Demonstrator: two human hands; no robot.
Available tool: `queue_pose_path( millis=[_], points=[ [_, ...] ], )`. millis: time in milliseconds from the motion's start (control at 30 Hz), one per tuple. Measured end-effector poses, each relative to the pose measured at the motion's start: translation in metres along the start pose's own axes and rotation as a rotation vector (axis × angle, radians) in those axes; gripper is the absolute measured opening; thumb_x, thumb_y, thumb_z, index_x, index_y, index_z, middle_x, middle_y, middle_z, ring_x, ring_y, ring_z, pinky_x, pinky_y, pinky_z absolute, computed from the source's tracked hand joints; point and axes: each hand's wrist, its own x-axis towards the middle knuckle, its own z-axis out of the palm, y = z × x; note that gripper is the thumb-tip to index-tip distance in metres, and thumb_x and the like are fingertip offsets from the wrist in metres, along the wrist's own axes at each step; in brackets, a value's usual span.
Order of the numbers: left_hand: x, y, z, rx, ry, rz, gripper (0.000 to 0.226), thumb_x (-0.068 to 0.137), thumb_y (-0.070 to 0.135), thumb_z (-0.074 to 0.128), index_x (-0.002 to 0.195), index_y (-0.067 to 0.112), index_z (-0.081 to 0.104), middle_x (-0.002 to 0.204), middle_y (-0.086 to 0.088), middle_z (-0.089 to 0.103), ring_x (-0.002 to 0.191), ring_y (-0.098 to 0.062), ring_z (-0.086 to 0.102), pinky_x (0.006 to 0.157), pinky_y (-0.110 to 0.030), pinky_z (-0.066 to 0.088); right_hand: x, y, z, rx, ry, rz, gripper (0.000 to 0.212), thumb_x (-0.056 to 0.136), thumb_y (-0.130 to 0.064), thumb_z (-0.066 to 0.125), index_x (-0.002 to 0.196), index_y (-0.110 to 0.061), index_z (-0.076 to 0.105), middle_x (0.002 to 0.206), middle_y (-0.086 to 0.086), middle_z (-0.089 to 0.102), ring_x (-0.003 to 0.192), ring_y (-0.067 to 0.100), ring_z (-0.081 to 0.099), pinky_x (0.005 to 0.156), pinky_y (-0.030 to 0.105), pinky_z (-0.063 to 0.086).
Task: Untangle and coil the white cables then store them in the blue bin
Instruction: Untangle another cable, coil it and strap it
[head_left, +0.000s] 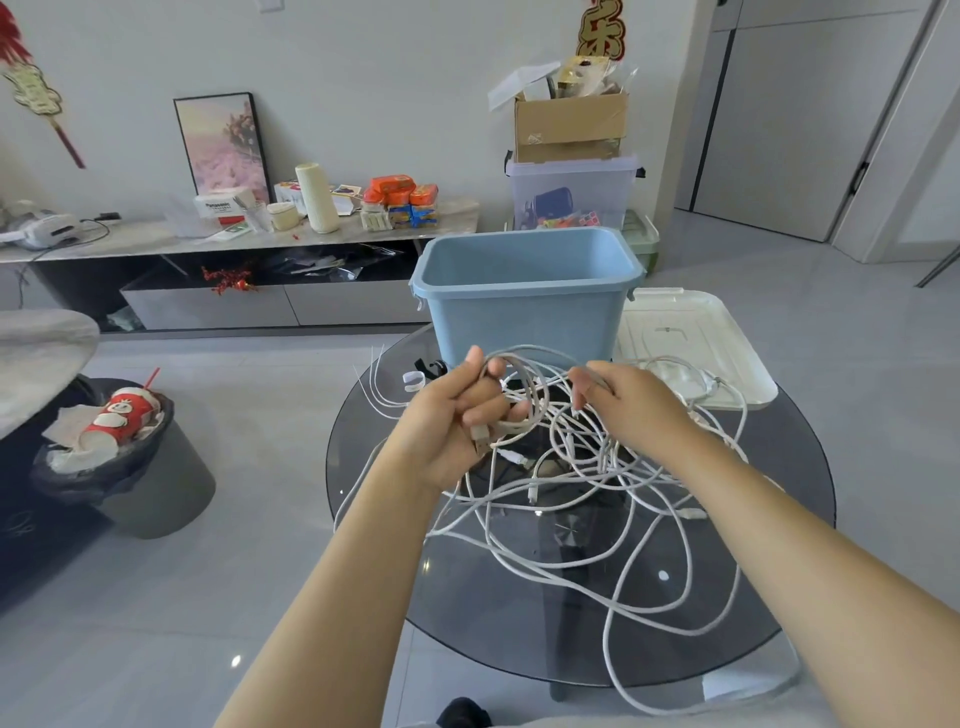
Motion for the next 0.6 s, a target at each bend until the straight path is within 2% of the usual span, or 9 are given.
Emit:
queue_pose_path(
  millis=[67, 167, 267, 333, 400, 500, 600],
  points=[
    [0.003, 0.000, 0.002, -0.159, 0.065, 0.069, 0.031, 0.100, 0.024, 0.034, 0.078, 0.009, 0.048, 0.042, 0.009, 0.036, 0.039, -0.006, 0.046, 0.066, -0.029, 0.057, -0.003, -0.006, 0.009, -0.007, -0.090, -0.018, 0.036, 0.097, -0.040, 0.041, 0.068, -0.024, 0.054, 0.061, -0.002, 0.051, 0.062, 0.014, 0.050, 0.062, 0.032, 0.035],
    [0.007, -0.001, 0.004, -0.373, 0.161, 0.173, 0.034, 0.103, 0.020, 0.032, 0.078, 0.006, 0.052, 0.056, 0.004, 0.059, 0.057, -0.012, 0.066, 0.068, -0.034, 0.060, -0.008, -0.016, 0.020, 0.036, -0.209, -0.044, 0.032, 0.095, -0.039, 0.049, 0.067, -0.024, 0.049, 0.063, -0.007, 0.056, 0.059, 0.008, 0.049, 0.061, 0.030, 0.036],
    [0.012, -0.001, -0.002, -0.440, 0.224, 0.249, 0.035, 0.104, 0.019, 0.028, 0.092, 0.001, 0.056, 0.077, -0.005, 0.072, 0.076, -0.020, 0.072, 0.071, -0.035, 0.059, -0.013, -0.021, 0.024, -0.034, -0.319, -0.044, 0.031, 0.093, -0.044, 0.051, 0.068, -0.026, 0.049, 0.063, -0.008, 0.058, 0.055, 0.004, 0.048, 0.057, 0.025, 0.036],
    [0.013, -0.003, -0.006, -0.392, 0.263, 0.289, 0.033, 0.104, 0.018, 0.027, 0.095, 0.001, 0.053, 0.088, -0.009, 0.073, 0.087, -0.025, 0.070, 0.077, -0.037, 0.058, -0.017, -0.025, 0.024, -0.045, -0.364, -0.050, 0.031, 0.091, -0.046, 0.053, 0.070, -0.023, 0.053, 0.062, -0.007, 0.058, 0.055, 0.006, 0.051, 0.057, 0.025, 0.038],
    [0.014, -0.004, -0.008, -0.266, 0.317, 0.322, 0.029, 0.105, 0.015, 0.026, 0.096, 0.002, 0.050, 0.093, -0.010, 0.072, 0.093, -0.024, 0.068, 0.080, -0.034, 0.054, -0.019, -0.030, 0.022, -0.036, -0.332, -0.065, 0.034, 0.089, -0.048, 0.054, 0.076, -0.017, 0.055, 0.067, -0.003, 0.060, 0.061, 0.012, 0.055, 0.061, 0.028, 0.041],
    [0.017, -0.006, -0.009, -0.127, 0.351, 0.362, 0.026, 0.105, 0.014, 0.027, 0.106, 0.000, 0.049, 0.105, -0.010, 0.068, 0.093, -0.019, 0.068, 0.079, -0.029, 0.055, -0.020, -0.036, 0.018, -0.114, -0.284, -0.092, 0.040, 0.088, -0.052, 0.053, 0.081, -0.012, 0.055, 0.067, -0.001, 0.055, 0.063, 0.017, 0.050, 0.059, 0.031, 0.037],
    [0.018, -0.011, -0.006, 0.043, 0.366, 0.404, 0.021, 0.103, 0.010, 0.033, 0.103, 0.000, 0.052, 0.104, -0.010, 0.068, 0.092, -0.017, 0.069, 0.082, -0.028, 0.057, -0.022, -0.038, 0.017, -0.172, -0.376, -0.075, 0.040, 0.091, -0.051, 0.048, 0.079, -0.013, 0.052, 0.063, -0.003, 0.051, 0.061, 0.017, 0.047, 0.060, 0.032, 0.038]
  ],
)
